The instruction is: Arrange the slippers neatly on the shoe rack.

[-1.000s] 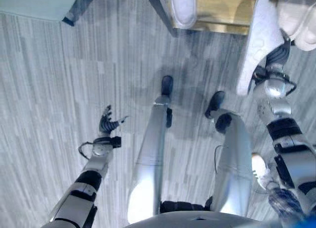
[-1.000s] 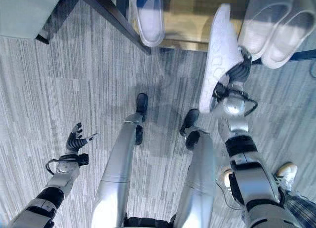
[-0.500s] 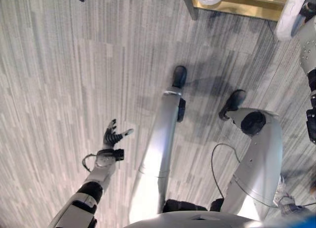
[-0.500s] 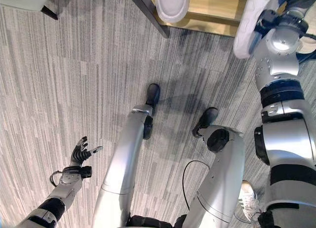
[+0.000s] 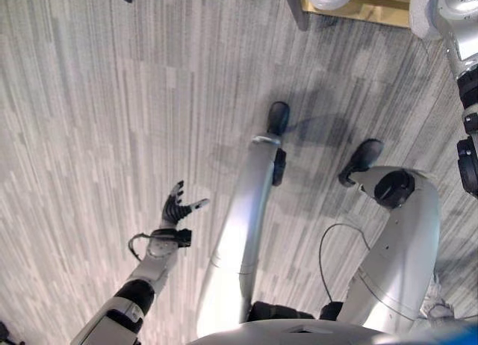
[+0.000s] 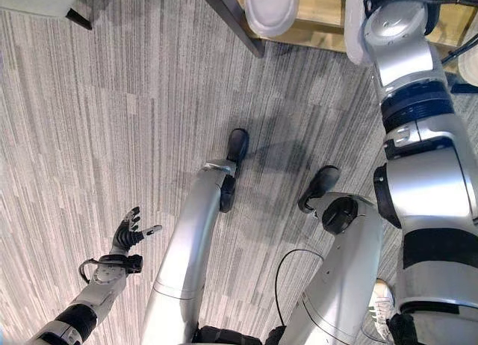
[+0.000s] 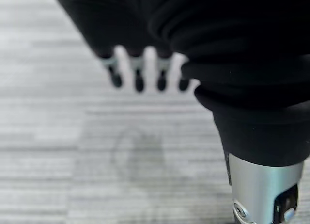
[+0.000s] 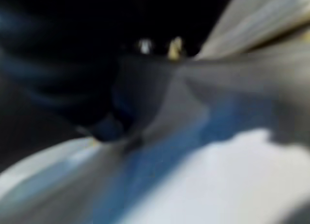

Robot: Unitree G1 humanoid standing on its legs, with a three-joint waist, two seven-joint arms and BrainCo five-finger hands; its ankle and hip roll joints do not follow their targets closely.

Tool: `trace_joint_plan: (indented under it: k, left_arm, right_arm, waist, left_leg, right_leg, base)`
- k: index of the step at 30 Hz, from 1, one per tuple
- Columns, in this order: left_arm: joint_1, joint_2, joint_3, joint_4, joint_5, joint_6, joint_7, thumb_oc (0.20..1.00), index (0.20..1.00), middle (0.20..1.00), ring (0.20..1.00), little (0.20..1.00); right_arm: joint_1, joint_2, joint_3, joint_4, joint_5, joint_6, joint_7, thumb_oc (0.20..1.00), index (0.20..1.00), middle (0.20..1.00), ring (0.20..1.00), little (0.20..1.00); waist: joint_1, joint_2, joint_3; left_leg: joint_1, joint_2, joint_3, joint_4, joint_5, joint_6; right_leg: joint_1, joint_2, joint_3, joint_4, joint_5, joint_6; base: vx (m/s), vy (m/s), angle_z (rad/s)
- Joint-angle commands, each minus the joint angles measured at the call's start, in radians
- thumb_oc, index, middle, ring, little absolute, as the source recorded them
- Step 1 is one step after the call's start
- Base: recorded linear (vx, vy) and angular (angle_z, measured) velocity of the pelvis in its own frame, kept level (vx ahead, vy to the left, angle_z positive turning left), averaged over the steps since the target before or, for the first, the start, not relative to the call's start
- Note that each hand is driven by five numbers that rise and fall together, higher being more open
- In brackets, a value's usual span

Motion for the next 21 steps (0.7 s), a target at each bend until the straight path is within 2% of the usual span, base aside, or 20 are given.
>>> trace_joint_plan:
  k: [1, 5, 14, 18, 19, 20, 21]
  left_arm:
    - [0.060, 0.013, 0.003, 0.056, 0.027, -0.001, 0.024, 1.000, 1.000, 1.000, 1.000, 1.000]
    - [0.064, 0.024, -0.009, 0.044, 0.023, -0.006, 0.028, 1.000, 1.000, 1.000, 1.000, 1.000]
    - [0.074, 0.020, -0.052, 0.039, 0.034, -0.004, 0.032, 1.000, 1.000, 1.000, 1.000, 1.000]
    - [0.078, 0.026, -0.064, 0.018, 0.039, -0.003, 0.030, 1.000, 1.000, 1.000, 1.000, 1.000]
    - [0.076, 0.026, -0.063, 0.017, 0.039, -0.001, 0.029, 1.000, 1.000, 1.000, 1.000, 1.000]
    - [0.076, 0.026, -0.063, 0.017, 0.039, -0.001, 0.029, 1.000, 1.000, 1.000, 1.000, 1.000]
    - [0.074, 0.027, -0.062, 0.018, 0.038, -0.002, 0.029, 1.000, 1.000, 1.000, 1.000, 1.000]
  right_arm:
    - [-0.015, -0.045, 0.050, -0.030, 0.018, -0.034, -0.028, 0.200, 0.200, 0.200, 0.200, 0.200]
    - [-0.039, -0.066, 0.072, 0.017, 0.047, -0.038, -0.033, 0.200, 0.200, 0.200, 0.200, 0.200]
    - [-0.076, -0.029, 0.098, 0.048, 0.019, -0.012, -0.067, 0.200, 0.200, 0.200, 0.200, 0.200]
    - [-0.081, -0.023, 0.099, 0.048, 0.040, -0.026, -0.067, 0.200, 0.200, 0.200, 0.200, 0.200]
    - [-0.079, -0.024, 0.096, 0.051, 0.046, -0.028, -0.064, 0.442, 0.442, 0.442, 0.442, 0.442]
    - [-0.079, -0.024, 0.096, 0.051, 0.046, -0.029, -0.064, 0.451, 0.451, 0.451, 0.451, 0.451]
    - [-0.081, -0.024, 0.098, 0.053, 0.046, -0.029, -0.064, 0.200, 0.200, 0.200, 0.200, 0.200]
  waist:
    - [-0.020, 0.022, -0.017]
    - [-0.016, 0.024, -0.017]
    - [-0.016, 0.022, -0.016]
    - [-0.011, 0.028, -0.016]
    - [-0.011, 0.029, -0.016]
    - [-0.011, 0.029, -0.016]
    - [-0.013, 0.028, -0.016]
  left_leg:
    - [0.046, -0.009, 0.010, -0.003, -0.164, 0.035]
    - [0.046, -0.011, 0.010, -0.008, -0.164, 0.033]
    - [0.046, -0.006, 0.017, 0.025, -0.190, 0.033]
    - [0.046, -0.005, 0.016, 0.019, -0.189, 0.031]
    - [0.046, -0.005, 0.015, 0.020, -0.189, 0.031]
    - [0.046, -0.005, 0.015, 0.020, -0.189, 0.031]
    - [0.046, -0.005, 0.016, 0.019, -0.188, 0.030]
  right_leg:
    - [0.054, 0.032, 0.047, -0.107, 0.029, 0.051]
    - [0.051, 0.025, 0.052, -0.108, 0.031, 0.056]
    - [0.043, 0.027, 0.066, -0.076, 0.020, 0.056]
    - [0.038, 0.029, 0.071, -0.078, 0.020, 0.058]
    - [0.037, 0.030, 0.072, -0.076, 0.020, 0.058]
    - [0.037, 0.030, 0.072, -0.076, 0.020, 0.058]
    - [0.038, 0.030, 0.071, -0.076, 0.019, 0.057]
  base:
    - [0.01, 0.050, 0.06]
    - [0.02, 0.033, 0.06]
    - [0.02, 0.008, -0.01]
    - [0.01, 0.004, 0.00]
    - [0.00, 0.000, 0.00]
    - [0.00, 0.000, 0.00]
    - [0.00, 0.000, 0.00]
